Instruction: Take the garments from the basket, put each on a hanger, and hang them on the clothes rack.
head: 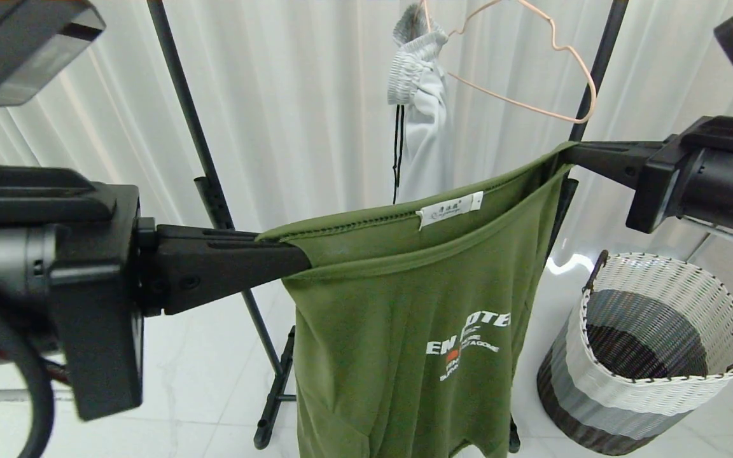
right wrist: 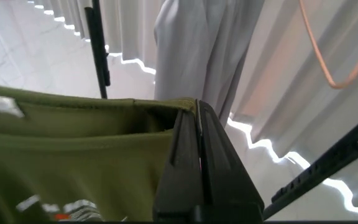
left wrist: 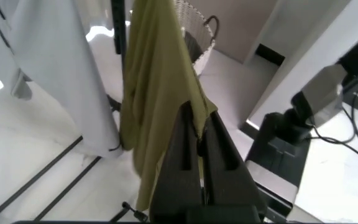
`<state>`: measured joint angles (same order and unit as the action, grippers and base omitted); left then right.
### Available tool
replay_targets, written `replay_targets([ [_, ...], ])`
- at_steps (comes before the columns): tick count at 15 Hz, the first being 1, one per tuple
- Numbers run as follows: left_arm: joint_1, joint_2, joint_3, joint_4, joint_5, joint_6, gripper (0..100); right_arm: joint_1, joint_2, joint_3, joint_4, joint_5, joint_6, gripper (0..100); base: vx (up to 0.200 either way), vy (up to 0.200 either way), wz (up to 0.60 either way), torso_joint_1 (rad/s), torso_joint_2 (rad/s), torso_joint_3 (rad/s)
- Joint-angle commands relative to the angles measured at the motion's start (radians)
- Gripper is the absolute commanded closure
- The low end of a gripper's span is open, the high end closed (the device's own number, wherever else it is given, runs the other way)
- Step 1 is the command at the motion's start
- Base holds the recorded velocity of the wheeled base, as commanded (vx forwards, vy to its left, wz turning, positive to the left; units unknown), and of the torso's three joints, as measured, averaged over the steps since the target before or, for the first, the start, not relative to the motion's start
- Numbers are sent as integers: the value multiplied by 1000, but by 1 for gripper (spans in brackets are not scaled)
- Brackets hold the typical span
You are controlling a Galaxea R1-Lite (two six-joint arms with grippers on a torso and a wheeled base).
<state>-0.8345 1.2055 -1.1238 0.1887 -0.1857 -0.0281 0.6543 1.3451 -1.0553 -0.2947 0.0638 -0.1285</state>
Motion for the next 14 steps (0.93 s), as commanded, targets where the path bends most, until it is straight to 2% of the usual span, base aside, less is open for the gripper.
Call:
replay_targets([
  [1, -57, -18, 1, 0, 0, -1, 100, 1, 55, -25, -1, 1, 0, 100, 0, 0, 0, 0, 0, 0],
  [8, -68, -17, 35, 0, 9, 14, 100, -21, 37, -18, 9, -18, 0, 100, 0, 0, 0, 0, 0, 0],
  [10, -21, 9, 44, -3, 22, 89, 100, -45, 2, -18, 57, -38, 0, 100, 0, 0, 0, 0, 0, 0],
  [11, 29, 48, 45, -11, 38, 171, 100, -51, -34, -20, 106, -38, 0, 100, 0, 0, 0, 0, 0, 0],
  [12, 52, 75, 45, -45, 46, 237, 100, -56, -67, -17, 143, -38, 0, 100, 0, 0, 0, 0, 0, 0],
  [14, 71, 144, 44, -184, 58, 266, 100, -67, -119, -15, 193, -38, 0, 100, 0, 0, 0, 0, 0, 0],
])
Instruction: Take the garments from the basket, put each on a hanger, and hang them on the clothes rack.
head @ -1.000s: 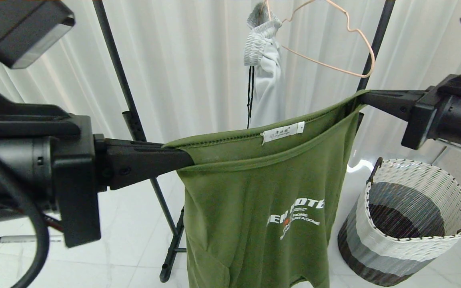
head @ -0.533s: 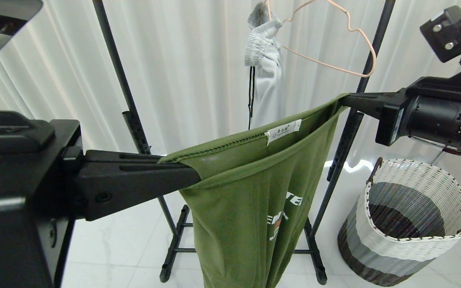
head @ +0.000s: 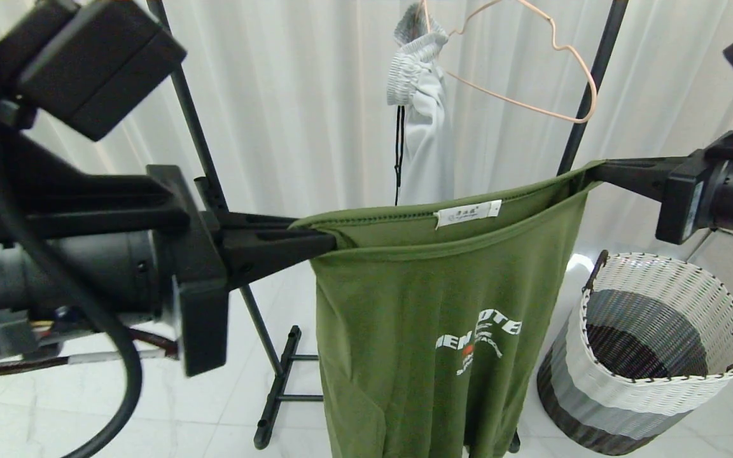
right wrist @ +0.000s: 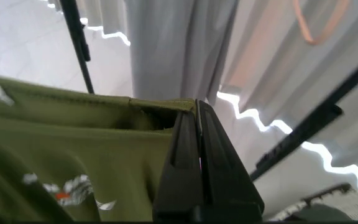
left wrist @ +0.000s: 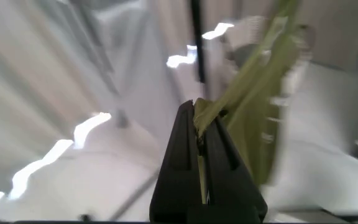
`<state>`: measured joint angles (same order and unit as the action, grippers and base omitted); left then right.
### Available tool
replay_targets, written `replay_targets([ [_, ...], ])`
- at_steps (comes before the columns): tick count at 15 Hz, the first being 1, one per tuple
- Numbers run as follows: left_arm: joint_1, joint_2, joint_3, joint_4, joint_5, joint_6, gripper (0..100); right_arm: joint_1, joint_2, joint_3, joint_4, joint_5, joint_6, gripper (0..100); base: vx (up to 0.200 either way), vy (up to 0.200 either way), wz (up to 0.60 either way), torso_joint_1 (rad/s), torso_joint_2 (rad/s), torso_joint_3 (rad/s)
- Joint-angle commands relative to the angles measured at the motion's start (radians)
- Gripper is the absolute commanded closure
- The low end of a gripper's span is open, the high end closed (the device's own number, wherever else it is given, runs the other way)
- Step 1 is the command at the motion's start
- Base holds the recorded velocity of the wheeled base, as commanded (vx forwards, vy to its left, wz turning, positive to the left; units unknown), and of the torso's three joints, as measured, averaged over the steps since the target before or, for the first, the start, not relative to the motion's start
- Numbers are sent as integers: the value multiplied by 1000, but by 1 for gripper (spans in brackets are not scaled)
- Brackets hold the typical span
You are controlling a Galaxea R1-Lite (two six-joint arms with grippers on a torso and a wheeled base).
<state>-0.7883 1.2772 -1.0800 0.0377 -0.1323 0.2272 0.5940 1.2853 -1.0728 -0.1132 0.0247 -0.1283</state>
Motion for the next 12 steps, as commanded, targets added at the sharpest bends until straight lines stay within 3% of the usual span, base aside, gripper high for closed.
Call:
replay_targets([
  [1, 38, 109, -6, -99, 31, 21, 100, -7, -78, 1, 27, 1, -1, 100, 0, 0, 0, 0, 0, 0],
  [4, 54, 163, -15, -177, 92, 93, 100, -8, -104, 5, 66, 1, -1, 100, 0, 0, 0, 0, 0, 0],
  [12, 73, 146, -17, -177, 97, 95, 100, -3, -103, 25, 67, 1, 1, 100, 0, 0, 0, 0, 0, 0],
])
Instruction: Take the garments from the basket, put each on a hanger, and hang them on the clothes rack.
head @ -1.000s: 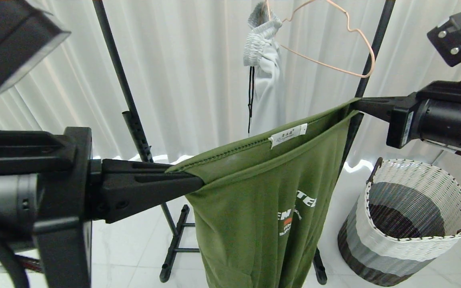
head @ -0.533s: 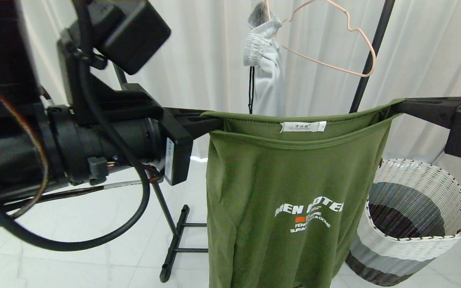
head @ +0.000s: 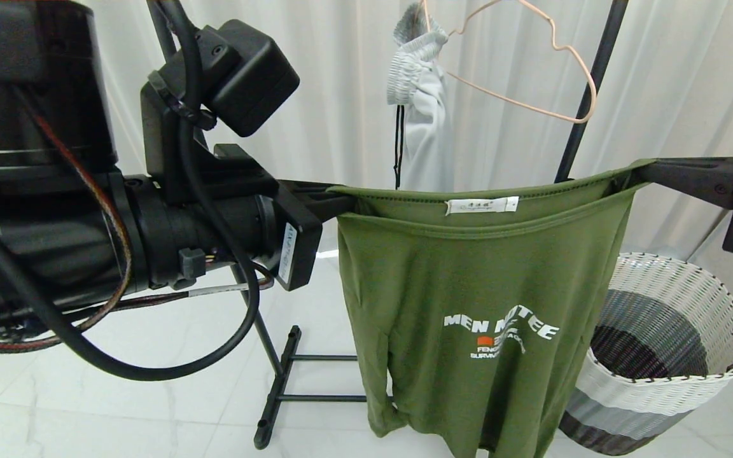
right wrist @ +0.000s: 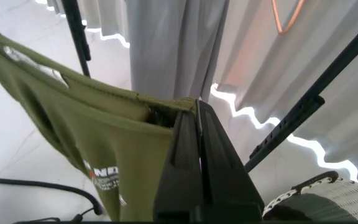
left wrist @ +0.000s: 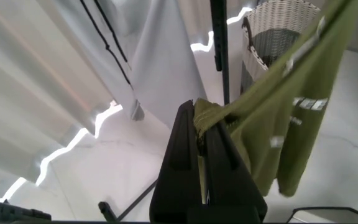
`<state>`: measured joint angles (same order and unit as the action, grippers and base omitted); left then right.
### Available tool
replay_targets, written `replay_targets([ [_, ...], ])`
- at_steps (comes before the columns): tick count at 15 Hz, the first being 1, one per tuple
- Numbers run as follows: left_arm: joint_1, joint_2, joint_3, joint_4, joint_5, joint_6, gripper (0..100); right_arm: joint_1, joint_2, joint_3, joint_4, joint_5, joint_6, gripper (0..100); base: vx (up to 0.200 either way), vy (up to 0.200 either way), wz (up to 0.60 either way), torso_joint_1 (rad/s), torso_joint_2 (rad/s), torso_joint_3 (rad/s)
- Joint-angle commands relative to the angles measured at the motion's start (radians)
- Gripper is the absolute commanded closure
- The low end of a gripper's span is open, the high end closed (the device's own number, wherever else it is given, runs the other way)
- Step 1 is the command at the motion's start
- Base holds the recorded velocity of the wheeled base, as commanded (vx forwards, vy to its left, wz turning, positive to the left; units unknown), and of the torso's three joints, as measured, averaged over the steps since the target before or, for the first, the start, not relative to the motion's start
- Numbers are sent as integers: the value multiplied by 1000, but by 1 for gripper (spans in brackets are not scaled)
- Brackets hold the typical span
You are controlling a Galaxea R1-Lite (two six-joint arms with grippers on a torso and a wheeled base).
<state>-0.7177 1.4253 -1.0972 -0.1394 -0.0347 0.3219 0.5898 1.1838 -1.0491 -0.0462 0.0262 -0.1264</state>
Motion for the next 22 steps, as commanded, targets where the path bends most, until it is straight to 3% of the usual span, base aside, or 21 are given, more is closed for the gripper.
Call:
replay_targets([
  [1, 3, -2, 2, 0, 1, 0, 100, 1, -1, 1, 5, 0, 1, 0, 0, 0, 0, 0, 0, 0],
  [6, 47, 1, 2, -3, 1, 0, 100, 1, -32, 41, 11, 11, 1, 0, 0, 0, 0, 0, 0, 0],
  [9, 133, 3, 23, -3, 55, 45, 100, 1, -70, 67, 14, 80, 2, 0, 0, 0, 0, 0, 0, 0],
  [12, 133, -5, 25, -3, 61, 40, 100, -2, -72, 75, 15, 87, 2, 0, 0, 0, 0, 0, 0, 0],
  [14, 133, -11, 31, -3, 62, 42, 100, -48, -50, 69, 74, 26, -4, 0, 0, 0, 0, 0, 0, 0],
  [17, 144, -31, 28, 1, 64, 46, 100, -79, -38, 58, 261, -256, -38, 0, 0, 0, 0, 0, 0, 0],
  [22, 184, -55, 43, 3, 65, 48, 100, -200, -41, 67, 279, -270, -179, 0, 0, 0, 0, 0, 0, 0],
])
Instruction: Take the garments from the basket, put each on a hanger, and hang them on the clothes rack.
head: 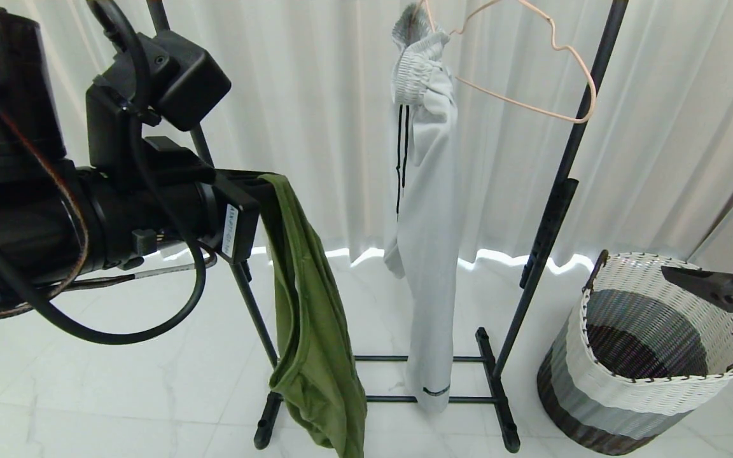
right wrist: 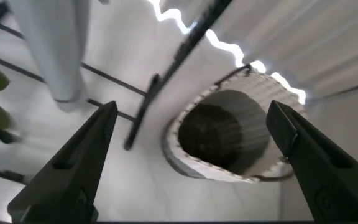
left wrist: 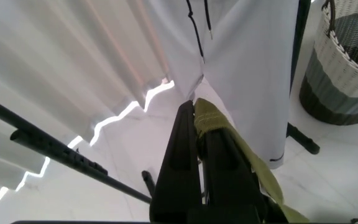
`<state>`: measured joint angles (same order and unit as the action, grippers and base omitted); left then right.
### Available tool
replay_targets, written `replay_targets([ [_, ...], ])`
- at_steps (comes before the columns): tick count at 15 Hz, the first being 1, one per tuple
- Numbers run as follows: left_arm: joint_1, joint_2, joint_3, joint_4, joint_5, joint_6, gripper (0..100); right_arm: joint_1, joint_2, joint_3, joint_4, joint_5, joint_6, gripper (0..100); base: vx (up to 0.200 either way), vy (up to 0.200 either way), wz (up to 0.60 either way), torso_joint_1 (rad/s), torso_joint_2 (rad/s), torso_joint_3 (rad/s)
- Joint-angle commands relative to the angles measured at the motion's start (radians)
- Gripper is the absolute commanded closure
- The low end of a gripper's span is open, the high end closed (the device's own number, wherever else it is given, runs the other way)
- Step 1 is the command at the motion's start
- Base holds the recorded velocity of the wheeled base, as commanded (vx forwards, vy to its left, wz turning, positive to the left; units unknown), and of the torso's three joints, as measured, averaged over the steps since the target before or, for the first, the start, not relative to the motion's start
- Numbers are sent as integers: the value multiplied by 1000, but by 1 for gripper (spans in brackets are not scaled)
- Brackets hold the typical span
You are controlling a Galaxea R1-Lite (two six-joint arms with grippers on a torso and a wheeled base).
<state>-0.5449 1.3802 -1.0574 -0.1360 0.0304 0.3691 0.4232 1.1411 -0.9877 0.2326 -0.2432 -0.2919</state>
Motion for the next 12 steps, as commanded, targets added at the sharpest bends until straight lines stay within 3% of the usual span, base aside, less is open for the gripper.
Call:
replay_targets([
  [1, 13, -17, 8, -1, 2, 1, 100, -52, 2, 4, -2, 7, -18, 0, 0, 0, 0, 0, 0, 0],
  [6, 25, -26, 17, -2, 0, 1, 100, -64, -4, 4, -4, 8, 155, 0, 0, 0, 0, 7, -22, -24],
  [12, 25, -26, 19, -2, -1, -1, 100, -61, -17, 14, -9, 10, 181, 0, 0, 0, 0, 142, -406, -264],
])
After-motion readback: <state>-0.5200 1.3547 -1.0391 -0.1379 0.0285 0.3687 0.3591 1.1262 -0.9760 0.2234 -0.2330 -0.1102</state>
